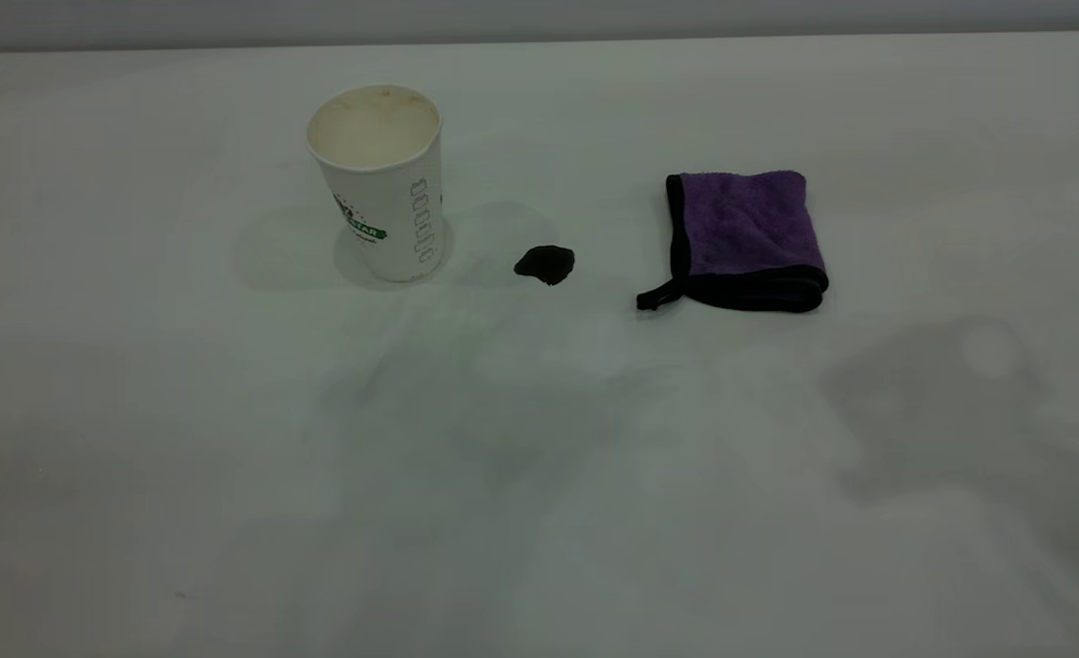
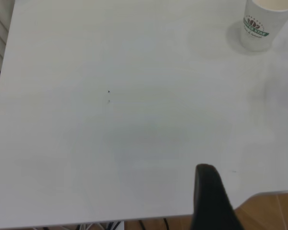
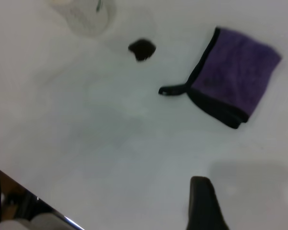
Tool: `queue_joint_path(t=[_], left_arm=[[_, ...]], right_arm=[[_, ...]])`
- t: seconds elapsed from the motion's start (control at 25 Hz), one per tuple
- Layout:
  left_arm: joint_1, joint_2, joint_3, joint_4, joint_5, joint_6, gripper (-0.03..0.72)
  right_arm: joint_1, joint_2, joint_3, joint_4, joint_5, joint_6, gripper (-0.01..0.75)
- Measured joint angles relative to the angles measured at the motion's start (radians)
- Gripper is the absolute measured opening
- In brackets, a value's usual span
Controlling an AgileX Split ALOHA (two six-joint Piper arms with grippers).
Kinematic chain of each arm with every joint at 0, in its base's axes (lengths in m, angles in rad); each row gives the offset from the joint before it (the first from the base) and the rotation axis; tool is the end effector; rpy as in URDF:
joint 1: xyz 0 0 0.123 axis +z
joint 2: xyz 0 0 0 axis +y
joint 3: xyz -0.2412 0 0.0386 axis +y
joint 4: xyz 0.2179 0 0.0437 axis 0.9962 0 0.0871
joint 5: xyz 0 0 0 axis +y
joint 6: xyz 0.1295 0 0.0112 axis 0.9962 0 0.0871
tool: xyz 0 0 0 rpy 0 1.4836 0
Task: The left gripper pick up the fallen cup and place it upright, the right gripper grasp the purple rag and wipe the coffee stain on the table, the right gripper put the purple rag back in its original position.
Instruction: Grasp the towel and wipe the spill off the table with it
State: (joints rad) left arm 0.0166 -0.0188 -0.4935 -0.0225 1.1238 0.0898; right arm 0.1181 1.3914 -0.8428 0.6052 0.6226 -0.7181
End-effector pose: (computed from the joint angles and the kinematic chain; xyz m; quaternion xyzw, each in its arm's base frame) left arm 0.0391 -0.0020 0.2368 0.0326 0.8655 0.0154 0.4996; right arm 0.2634 0.0747 0.1880 -0.1997 0.9250 0.1489 0.2869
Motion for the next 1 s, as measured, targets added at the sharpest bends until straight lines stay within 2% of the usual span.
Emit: queue_joint_path(t=[0.16, 0.48, 0.76, 1.0], left_arm=[[0.000, 0.000, 0.000, 0.000, 0.000, 0.000, 0.496], [0.000, 0.000, 0.000, 0.000, 0.000, 0.000, 0.496], [0.000, 0.000, 0.000, 0.000, 0.000, 0.000, 0.496], [0.000, 0.000, 0.000, 0.000, 0.000, 0.001, 0.496]], right_arm=[[0.054, 0.212, -0.069, -0.020, -0.058, 0.044, 0.507], [0.125, 0.565, -0.289, -0.122, -0.069, 0.167, 0.485], [0.156, 0.804, -0.548, -0.413, 0.010, 0.483, 0.484], [0.161, 0.969, -0.732, -0.436, 0.049, 0.518, 0.484]])
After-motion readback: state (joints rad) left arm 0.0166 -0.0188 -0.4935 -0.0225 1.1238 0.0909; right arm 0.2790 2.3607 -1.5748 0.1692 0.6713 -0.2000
